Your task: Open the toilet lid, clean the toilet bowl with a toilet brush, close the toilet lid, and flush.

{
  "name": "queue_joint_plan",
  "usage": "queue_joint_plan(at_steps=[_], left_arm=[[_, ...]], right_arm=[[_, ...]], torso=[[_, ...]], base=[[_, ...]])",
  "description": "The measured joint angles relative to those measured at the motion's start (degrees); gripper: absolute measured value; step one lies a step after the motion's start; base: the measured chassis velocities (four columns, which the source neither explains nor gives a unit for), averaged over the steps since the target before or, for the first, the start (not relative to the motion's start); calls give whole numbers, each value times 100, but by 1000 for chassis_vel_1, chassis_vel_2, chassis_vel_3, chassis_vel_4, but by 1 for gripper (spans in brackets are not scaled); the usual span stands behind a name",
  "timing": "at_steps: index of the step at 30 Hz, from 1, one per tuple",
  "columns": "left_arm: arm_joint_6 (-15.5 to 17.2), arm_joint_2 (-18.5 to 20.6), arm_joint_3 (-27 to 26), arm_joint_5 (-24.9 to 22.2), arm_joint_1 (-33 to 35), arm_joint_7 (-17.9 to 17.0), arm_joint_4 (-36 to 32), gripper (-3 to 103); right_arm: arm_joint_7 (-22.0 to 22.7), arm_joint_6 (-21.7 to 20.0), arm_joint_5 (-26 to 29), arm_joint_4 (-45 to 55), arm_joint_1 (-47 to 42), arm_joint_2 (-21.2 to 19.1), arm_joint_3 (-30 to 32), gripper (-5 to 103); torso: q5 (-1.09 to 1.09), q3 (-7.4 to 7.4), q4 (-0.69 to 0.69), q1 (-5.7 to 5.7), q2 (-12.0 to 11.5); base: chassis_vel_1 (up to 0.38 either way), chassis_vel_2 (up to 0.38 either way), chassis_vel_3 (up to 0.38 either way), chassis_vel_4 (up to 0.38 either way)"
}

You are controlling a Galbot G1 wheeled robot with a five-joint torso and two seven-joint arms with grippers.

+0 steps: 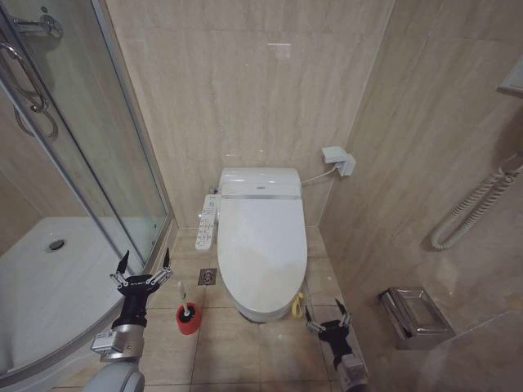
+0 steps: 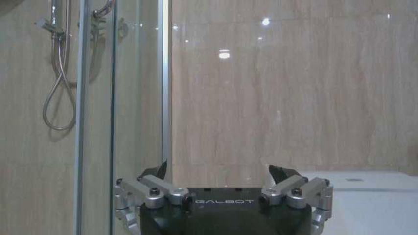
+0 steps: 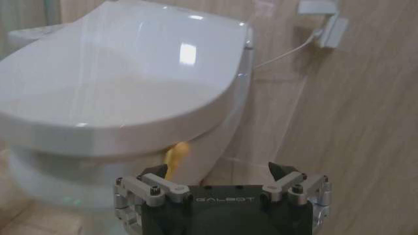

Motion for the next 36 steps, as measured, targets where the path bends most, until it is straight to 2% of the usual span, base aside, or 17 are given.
queue_joint_plan(at_steps=[16,29,36], left_arm=[[0,0,0,0,0,0,0,100],[0,0,0,0,0,0,0,100],[0,0,0,0,0,0,0,100]], right_arm=[[127,204,-438,-496,333,518,-282,100],[163,184,-456,-746,551,328,-81,100],[170,182,-502,-828,593,418,-87,100]], torso=[[0,0,1,0,0],[0,0,0,0,0],[1,0,0,0,0]], base=[[0,0,0,0],[0,0,0,0],[0,0,0,0]])
